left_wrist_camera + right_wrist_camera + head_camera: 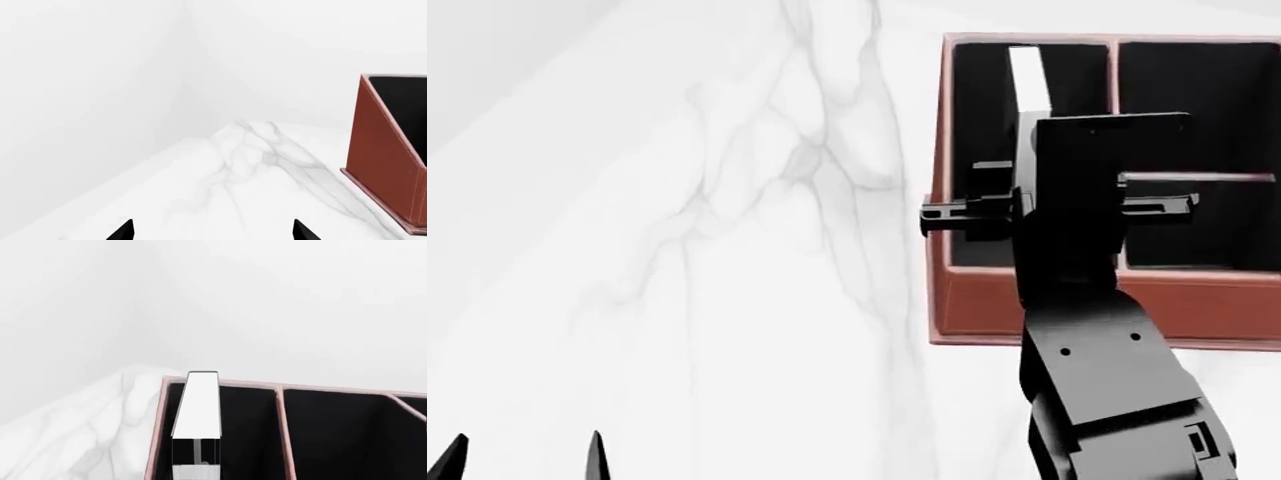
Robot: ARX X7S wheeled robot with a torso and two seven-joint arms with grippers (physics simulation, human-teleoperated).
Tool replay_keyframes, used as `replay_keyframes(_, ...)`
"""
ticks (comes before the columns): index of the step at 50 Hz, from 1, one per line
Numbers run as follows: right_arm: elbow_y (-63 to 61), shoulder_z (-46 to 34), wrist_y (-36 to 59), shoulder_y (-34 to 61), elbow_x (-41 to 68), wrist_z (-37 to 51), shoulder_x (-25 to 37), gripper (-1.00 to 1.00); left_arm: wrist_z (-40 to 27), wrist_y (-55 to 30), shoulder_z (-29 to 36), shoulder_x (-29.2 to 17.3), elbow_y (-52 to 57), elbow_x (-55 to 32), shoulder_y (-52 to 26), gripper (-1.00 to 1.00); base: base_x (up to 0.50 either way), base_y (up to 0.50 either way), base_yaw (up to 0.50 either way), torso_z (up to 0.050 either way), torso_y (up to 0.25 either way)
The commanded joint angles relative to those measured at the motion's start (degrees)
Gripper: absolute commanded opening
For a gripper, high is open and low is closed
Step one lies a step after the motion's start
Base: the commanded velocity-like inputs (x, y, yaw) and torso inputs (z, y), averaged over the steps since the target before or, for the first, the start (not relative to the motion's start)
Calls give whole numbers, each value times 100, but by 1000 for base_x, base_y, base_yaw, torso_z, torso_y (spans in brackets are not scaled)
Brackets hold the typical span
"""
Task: Pick up the book and place it in the left compartment of the caddy.
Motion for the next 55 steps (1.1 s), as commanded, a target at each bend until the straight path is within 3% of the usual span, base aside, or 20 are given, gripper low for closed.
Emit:
replay_keyframes(1, 107, 56, -138, 177, -324, -52, -42, -100, -20, 42, -7, 0, 9, -59, 12, 100, 0, 0, 0, 0, -35)
replay_keyframes(6, 152, 44, -192, 203, -343, -64, -55, -100, -159, 222, -18, 6, 17, 221, 43, 100, 0, 0, 0, 1, -124)
replay_keyframes(18, 184, 56, -446, 225, -423, -27, -56, -100, -75, 143, -35, -6, 43, -126, 31, 100, 0, 0, 0, 1, -56)
replay_keyframes(41, 2429, 74, -1914, 906, -623, -611, -549, -100, -106, 141, -11, -37, 61, -155, 26, 100, 0, 0, 0, 0, 2)
replay_keyframes(55, 2967, 76, -2191, 1072, -631, -737, -671, -100, -124, 156, 3, -48, 70, -183, 34, 100, 0, 0, 0, 0, -100)
